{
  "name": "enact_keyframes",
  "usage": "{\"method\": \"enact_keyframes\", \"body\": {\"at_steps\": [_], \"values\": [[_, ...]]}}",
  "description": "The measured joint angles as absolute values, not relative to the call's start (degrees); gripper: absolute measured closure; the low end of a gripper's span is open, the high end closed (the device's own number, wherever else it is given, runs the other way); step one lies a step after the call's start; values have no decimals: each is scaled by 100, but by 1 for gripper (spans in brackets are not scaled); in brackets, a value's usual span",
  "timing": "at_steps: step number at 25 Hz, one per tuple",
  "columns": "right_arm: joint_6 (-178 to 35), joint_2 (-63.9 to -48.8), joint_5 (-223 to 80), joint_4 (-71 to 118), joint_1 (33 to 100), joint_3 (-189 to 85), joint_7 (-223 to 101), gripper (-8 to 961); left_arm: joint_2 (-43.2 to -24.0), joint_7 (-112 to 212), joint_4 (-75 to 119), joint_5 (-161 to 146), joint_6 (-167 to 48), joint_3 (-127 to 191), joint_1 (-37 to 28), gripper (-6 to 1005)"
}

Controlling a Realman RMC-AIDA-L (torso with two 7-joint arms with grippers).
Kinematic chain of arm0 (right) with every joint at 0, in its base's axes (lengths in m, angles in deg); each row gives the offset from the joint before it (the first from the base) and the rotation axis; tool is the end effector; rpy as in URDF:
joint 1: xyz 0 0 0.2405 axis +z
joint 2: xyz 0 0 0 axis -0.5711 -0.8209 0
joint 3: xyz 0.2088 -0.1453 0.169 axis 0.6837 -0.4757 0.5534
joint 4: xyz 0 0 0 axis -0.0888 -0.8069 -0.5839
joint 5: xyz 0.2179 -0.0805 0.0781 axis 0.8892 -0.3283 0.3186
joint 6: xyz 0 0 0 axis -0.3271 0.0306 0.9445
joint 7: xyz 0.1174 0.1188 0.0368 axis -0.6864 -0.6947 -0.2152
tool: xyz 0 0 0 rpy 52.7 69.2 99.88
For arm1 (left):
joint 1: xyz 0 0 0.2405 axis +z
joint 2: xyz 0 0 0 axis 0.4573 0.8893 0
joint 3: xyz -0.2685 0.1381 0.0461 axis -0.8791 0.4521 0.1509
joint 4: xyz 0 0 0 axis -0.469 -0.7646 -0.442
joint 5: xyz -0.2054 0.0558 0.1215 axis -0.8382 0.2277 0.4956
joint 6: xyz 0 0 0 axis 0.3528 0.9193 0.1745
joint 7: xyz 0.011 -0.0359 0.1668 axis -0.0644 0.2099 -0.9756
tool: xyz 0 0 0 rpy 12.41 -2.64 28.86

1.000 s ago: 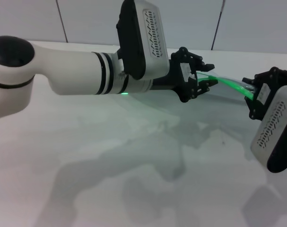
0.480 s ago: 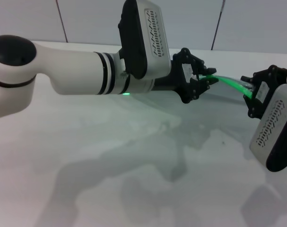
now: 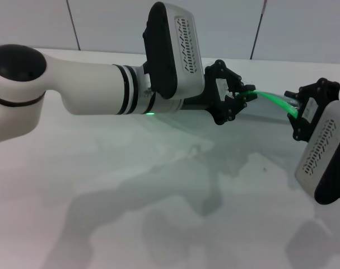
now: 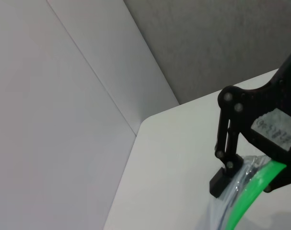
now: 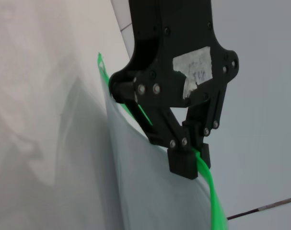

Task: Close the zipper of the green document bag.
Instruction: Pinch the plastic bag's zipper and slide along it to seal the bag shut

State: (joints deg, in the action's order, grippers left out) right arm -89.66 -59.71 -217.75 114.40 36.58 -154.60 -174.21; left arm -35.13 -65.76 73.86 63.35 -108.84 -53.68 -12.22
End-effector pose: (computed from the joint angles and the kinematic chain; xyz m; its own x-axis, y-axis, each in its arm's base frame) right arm 0.2279 0.3767 -0.0569 0.9228 0.1450 0.3569 0.3750 -0.5500 -0.7462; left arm -0.1410 0.4689 -0.1409 0.9339 -0.3156 0.1683 -0.2003 -0.8512 -0.4851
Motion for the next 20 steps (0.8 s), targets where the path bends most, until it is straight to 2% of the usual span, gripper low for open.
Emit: {"method": "enact_keyframes", "body": {"at_steps": [20], "values": [[-8969, -5979, -21783, 11457, 3635, -15385, -17421, 903, -3520, -6276, 7033, 6315, -10417, -5430, -1189, 919]]}}
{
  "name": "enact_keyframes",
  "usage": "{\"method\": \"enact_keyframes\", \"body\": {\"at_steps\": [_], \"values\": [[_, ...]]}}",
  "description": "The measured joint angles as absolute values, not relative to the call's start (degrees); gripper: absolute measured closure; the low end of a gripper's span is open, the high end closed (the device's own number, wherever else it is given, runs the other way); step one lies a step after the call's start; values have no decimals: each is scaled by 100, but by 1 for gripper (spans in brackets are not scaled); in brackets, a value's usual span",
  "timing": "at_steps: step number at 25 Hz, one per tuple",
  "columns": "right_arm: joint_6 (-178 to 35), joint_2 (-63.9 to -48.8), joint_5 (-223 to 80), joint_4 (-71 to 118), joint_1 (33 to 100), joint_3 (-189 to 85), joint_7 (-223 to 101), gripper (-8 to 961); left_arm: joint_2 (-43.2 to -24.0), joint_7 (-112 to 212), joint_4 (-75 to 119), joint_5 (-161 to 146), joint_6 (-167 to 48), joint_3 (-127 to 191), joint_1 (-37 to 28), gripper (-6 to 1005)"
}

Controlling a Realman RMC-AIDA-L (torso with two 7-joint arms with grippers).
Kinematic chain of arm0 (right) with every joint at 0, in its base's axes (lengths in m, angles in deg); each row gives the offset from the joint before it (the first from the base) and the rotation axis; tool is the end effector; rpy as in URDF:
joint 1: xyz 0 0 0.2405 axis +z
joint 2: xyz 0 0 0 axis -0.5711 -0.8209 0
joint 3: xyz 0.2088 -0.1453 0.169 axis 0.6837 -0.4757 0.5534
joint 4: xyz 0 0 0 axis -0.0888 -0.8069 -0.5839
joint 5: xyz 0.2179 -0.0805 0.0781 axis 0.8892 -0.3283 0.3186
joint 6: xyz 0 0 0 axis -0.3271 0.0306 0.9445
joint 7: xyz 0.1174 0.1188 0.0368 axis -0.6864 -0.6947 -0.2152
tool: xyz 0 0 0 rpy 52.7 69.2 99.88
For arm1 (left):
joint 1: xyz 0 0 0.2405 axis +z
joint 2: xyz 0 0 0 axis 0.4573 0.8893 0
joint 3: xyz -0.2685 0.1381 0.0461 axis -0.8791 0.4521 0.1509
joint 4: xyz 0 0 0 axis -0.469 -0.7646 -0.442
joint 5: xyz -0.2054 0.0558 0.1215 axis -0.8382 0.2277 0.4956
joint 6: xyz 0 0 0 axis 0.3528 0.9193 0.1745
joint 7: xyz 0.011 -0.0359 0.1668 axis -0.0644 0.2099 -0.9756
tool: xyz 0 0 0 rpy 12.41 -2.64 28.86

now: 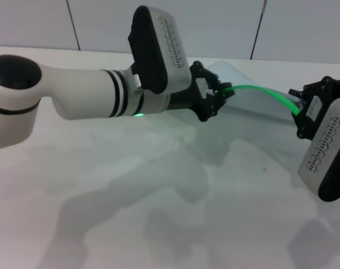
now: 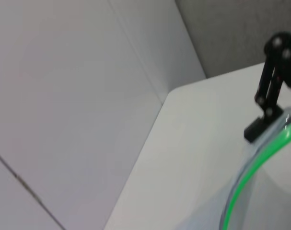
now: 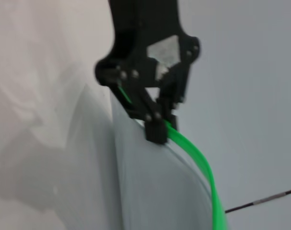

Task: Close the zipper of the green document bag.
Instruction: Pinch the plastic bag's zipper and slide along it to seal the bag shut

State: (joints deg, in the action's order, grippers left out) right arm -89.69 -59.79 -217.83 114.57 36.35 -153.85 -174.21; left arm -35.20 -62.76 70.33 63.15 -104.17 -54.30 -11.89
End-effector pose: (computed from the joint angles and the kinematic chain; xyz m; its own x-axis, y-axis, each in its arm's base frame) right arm 0.2301 0.3780 -0.0523 0.9243 0.1337 0.3575 0.3701 -0.5430 -0.7537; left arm -0.1691 0.4817 -0.1389 0.9692 -0.1915 0.1551 -0.0817 -0.8435 -0.5309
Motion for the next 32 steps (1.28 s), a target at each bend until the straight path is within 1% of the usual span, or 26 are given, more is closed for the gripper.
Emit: {"method": "enact_keyframes", "body": {"at_steps": [21, 32], "values": [[-8927, -5993, -21846, 11609, 3433, -14779, -17566, 900, -3469, -6346, 6025, 6329, -10108, -6198, -929, 886], [-8830, -5997, -21888, 11591, 3412, -14684, -17579, 896, -3450, -6348, 5965, 6324, -10064, -6272, -934, 862]]}}
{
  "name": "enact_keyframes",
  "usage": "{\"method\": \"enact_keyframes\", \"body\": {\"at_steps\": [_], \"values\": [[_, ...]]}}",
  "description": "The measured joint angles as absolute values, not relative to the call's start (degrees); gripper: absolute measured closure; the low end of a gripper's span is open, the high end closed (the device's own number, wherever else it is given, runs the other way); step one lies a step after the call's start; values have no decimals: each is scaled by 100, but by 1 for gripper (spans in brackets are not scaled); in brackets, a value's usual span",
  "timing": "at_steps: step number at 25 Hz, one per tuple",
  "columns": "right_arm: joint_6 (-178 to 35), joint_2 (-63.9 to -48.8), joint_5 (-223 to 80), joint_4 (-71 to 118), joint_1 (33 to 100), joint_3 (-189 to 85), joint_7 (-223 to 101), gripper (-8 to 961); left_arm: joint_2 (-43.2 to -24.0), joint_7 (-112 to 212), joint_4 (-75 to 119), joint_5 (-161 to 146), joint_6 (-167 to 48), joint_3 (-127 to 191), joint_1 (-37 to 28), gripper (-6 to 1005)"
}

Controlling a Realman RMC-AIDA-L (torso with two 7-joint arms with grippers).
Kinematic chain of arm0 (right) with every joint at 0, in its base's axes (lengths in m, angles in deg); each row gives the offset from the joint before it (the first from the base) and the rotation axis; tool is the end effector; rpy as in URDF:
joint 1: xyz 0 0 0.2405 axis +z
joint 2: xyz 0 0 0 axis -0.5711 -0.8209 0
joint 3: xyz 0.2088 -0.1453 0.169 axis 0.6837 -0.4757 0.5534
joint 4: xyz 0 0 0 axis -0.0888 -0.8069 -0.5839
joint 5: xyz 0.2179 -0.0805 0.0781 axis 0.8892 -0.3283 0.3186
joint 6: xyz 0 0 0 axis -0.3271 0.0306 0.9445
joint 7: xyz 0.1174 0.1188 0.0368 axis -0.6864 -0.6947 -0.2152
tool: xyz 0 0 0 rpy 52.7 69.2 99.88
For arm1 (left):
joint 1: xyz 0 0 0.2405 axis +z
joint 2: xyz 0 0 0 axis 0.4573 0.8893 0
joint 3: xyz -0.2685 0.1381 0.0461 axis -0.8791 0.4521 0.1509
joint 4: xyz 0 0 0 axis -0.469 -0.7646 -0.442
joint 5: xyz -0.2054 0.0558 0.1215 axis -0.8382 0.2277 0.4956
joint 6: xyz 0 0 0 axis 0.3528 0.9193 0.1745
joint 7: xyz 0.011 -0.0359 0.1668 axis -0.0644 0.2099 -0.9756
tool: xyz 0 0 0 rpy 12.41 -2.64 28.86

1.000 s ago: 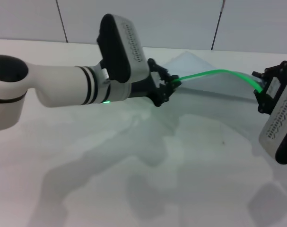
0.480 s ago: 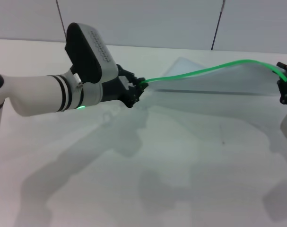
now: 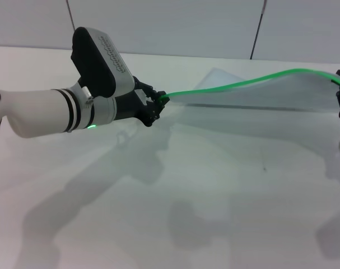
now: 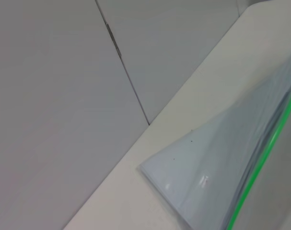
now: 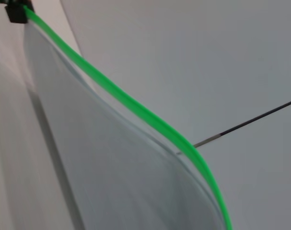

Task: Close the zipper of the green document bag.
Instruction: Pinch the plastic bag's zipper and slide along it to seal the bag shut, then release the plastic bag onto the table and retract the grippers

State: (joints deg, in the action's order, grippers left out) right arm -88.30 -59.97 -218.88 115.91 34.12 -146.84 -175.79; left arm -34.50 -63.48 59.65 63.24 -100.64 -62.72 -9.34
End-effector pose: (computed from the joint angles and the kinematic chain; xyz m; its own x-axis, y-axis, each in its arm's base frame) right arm 0.2541 0.3877 -0.0040 0.9378 0.0212 0.3465 0.3181 -0.4521 -0.8333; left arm -0.2693 0.4936 -0.1124 0.9884 0.0751 0.1321 0.1418 -0.7686 -0.6239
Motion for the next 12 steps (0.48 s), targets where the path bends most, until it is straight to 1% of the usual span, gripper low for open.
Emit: {"method": "enact_keyframes", "body": {"at_steps": [5, 12], "values": [[-8462, -6012, -22078, 11541, 3310, -14630, -17721, 894, -3465, -6355, 5995, 6318, -10052, -6327, -930, 852], [-7393, -6051, -22187, 11392, 3036, -14355, -18381, 891, -3494, -6369, 6025, 5855, -10056, -6876, -913, 837]]}}
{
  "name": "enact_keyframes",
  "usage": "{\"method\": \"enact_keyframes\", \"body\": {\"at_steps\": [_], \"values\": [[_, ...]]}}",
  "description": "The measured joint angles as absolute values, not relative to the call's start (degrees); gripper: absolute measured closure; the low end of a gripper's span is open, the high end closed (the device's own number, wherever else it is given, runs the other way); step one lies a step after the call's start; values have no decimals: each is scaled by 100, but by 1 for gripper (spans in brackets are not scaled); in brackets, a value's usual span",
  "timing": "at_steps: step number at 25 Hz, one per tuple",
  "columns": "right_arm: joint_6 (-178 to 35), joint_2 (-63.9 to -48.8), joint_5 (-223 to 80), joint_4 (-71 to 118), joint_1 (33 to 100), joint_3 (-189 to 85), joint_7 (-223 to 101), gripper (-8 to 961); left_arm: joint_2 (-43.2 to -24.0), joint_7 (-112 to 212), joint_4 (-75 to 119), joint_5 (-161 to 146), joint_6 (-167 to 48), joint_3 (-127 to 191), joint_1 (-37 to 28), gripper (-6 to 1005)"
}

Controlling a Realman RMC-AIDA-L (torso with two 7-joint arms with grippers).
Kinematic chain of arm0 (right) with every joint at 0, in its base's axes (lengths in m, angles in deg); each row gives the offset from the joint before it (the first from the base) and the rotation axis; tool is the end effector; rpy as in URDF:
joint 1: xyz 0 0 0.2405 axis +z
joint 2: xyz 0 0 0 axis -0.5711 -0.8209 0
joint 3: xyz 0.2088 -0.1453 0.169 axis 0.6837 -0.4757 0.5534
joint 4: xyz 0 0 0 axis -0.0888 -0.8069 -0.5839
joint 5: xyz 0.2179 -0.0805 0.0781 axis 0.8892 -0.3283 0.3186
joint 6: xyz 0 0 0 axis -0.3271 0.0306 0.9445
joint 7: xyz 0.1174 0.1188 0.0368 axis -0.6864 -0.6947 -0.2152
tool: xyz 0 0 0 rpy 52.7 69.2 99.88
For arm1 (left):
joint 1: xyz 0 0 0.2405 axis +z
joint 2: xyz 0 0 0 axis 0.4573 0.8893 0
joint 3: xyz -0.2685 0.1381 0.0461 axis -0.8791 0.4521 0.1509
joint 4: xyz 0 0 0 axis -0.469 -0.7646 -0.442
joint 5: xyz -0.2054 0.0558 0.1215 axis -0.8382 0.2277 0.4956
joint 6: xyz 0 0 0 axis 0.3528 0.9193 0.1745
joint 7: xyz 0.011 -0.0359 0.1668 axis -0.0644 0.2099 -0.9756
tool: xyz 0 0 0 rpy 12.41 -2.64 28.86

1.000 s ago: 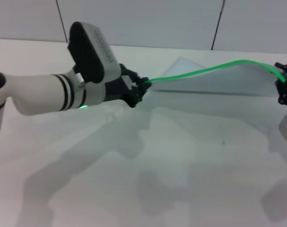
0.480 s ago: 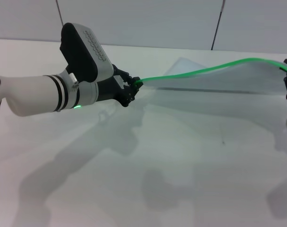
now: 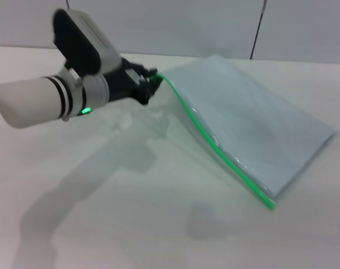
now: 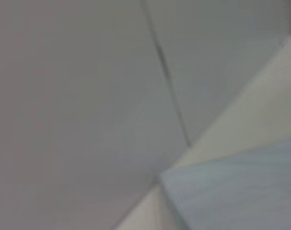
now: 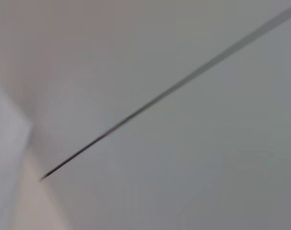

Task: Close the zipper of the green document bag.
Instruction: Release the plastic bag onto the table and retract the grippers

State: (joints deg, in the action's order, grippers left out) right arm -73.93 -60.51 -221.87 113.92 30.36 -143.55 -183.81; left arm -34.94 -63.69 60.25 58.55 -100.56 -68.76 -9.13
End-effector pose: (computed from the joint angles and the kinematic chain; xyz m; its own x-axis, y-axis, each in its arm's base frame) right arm 0.2716 0.3878 0.0363 0.9737 -0.0282 0.2259 0.2125 -0.2436 -0.9463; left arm -0.2633 0.5091 -0.0884 0.9542 0.1194 0.2744 0.2782 -0.6921 -0.6661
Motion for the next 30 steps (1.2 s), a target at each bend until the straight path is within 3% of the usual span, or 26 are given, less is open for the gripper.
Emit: {"method": "enact_keyframes", "body": {"at_steps": [1, 5, 9, 20, 30], "values": [[-7229, -6053, -22138, 11387, 3010, -14317, -18565, 891, -3494, -6371, 6026, 5708, -10063, -6965, -911, 835], [-6143, -6051, -21614, 11050, 2960, -14374, -19537, 736, -3495, -6432, 6028, 5175, -10283, -7261, -911, 826], [-4772, -6028, -20624, 10277, 3133, -14807, -19875, 537, -3502, -6922, 6021, 4181, -10947, -7312, -881, 664], [-3632, -5979, -19515, 9183, 3755, -15534, -19962, 538, -3530, -7773, 5899, 2909, -11705, -7311, -633, 260], [-2099, -5970, -18939, 7198, 4569, -15798, -21454, 539, -3593, -9895, 5926, 681, -12325, -6882, 209, 296]]}}
